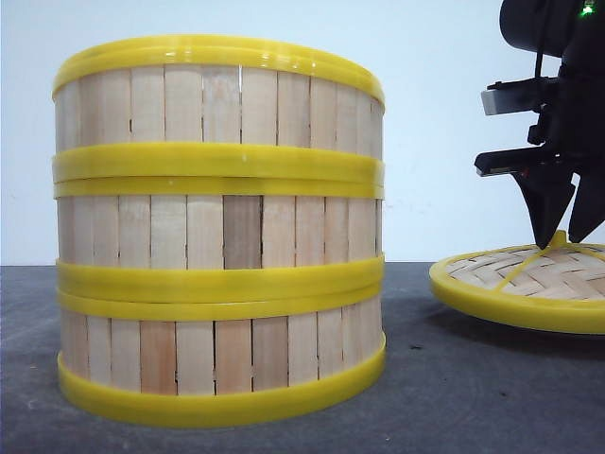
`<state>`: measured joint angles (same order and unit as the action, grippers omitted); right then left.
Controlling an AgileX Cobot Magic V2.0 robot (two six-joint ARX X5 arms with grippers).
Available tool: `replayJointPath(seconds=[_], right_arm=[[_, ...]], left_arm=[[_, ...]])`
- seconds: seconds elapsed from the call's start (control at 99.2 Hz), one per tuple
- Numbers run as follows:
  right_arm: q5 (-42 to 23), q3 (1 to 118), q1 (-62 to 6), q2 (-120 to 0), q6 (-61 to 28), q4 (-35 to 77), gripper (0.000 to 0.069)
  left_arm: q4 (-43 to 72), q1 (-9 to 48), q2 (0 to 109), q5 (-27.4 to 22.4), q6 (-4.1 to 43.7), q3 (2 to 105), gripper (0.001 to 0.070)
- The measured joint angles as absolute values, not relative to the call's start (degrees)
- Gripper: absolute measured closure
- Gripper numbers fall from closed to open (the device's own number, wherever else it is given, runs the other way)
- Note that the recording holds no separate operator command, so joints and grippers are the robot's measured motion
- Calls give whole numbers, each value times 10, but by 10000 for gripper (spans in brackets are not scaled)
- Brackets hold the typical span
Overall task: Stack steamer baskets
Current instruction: 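Lower the right gripper and grasp the lid's yellow center knob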
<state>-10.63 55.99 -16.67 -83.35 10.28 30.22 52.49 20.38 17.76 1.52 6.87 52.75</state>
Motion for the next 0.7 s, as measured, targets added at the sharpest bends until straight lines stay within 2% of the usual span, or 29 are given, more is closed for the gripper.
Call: replayJointPath(seconds=[0.091,0.262,0.696], right_arm=[[-107,560,-169,-834,103,303,504],[-107,560,-175,-834,103,304,612],[-108,561,-176,-833,103,308,633]], left_arm=[[525,204,178,15,69,528,352],[525,204,178,15,69,528,352],[525,204,178,15,69,528,352]])
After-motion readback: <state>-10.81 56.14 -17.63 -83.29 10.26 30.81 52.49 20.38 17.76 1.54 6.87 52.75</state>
